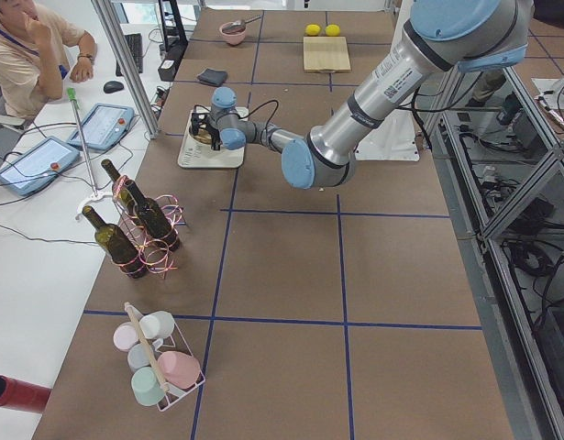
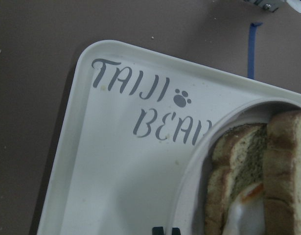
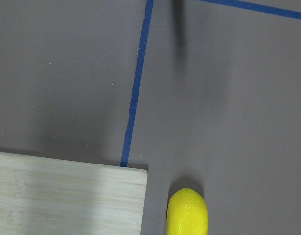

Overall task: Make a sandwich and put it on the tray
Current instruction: 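Carry the plate with the left gripper onto the bear tray, then release the plate and withdraw the left gripper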

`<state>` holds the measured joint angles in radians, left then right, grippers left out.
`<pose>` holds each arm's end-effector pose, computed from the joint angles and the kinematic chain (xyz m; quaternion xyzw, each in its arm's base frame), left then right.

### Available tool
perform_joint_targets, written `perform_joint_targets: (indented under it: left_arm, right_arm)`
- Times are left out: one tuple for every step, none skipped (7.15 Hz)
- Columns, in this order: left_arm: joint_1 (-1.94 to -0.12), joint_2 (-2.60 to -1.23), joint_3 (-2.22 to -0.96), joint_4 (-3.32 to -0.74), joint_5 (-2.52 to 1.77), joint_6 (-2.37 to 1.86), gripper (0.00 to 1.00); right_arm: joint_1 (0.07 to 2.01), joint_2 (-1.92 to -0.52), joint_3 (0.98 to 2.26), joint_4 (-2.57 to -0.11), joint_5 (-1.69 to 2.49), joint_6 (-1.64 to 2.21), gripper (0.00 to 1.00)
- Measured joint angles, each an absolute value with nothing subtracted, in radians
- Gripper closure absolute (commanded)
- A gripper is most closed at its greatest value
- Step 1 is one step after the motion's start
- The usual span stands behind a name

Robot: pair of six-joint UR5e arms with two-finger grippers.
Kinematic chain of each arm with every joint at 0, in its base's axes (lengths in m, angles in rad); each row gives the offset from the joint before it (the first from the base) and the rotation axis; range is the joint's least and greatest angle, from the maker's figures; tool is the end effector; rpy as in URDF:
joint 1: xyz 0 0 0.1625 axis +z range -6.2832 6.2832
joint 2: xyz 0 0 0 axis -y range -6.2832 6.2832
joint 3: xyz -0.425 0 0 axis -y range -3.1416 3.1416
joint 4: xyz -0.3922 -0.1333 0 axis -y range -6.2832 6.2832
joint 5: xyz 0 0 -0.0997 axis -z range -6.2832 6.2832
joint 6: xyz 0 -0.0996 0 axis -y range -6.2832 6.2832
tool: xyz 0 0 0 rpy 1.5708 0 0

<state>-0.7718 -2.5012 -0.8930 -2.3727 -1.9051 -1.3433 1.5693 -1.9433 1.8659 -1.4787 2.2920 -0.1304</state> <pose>0.5401 -0.6660 0.2782 0.1115 0.5044 -0.1484 0.8433 0.0670 -0.3372 0.6620 0.0296 -0.3517 -0.0642 0.9335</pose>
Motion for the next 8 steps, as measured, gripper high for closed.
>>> perform_joint_targets:
  left_arm:
    - [-0.772,-2.508,-0.878,-2.386,-1.9,-1.32,0.0]
    - [-0.781,-2.509,-0.888,-2.389,-1.898,-1.272,0.0]
    - [-0.805,-2.499,-0.929,-2.378,-1.912,-1.229,0.0]
    - [-0.836,-2.461,-1.016,-2.333,-1.948,-1.185,0.0]
    - [-0.866,-2.392,-1.146,-2.251,-1.993,-1.124,0.0]
    - [-0.894,-2.295,-1.312,-2.141,-2.031,-1.042,0.0]
    - [-0.922,-2.178,-1.496,-2.029,-2.057,-0.929,0.0]
    - [-0.95,-2.054,-1.659,-1.935,-2.07,-0.795,0.0]
  right_arm:
    - [1.569,-1.943,1.863,-1.479,2.293,-0.13,0.0]
    - [1.569,-1.942,1.862,-1.479,2.293,-0.13,0.0]
    - [1.569,-1.942,1.861,-1.479,2.294,-0.13,0.0]
    - [1.569,-1.943,1.861,-1.479,2.294,-0.13,0.0]
    - [1.569,-1.943,1.859,-1.479,2.295,-0.129,0.0]
    - [1.569,-1.943,1.856,-1.479,2.295,-0.129,0.0]
    - [1.569,-1.944,1.853,-1.479,2.295,-0.129,0.0]
    - [1.569,-1.944,1.852,-1.479,2.295,-0.129,0.0]
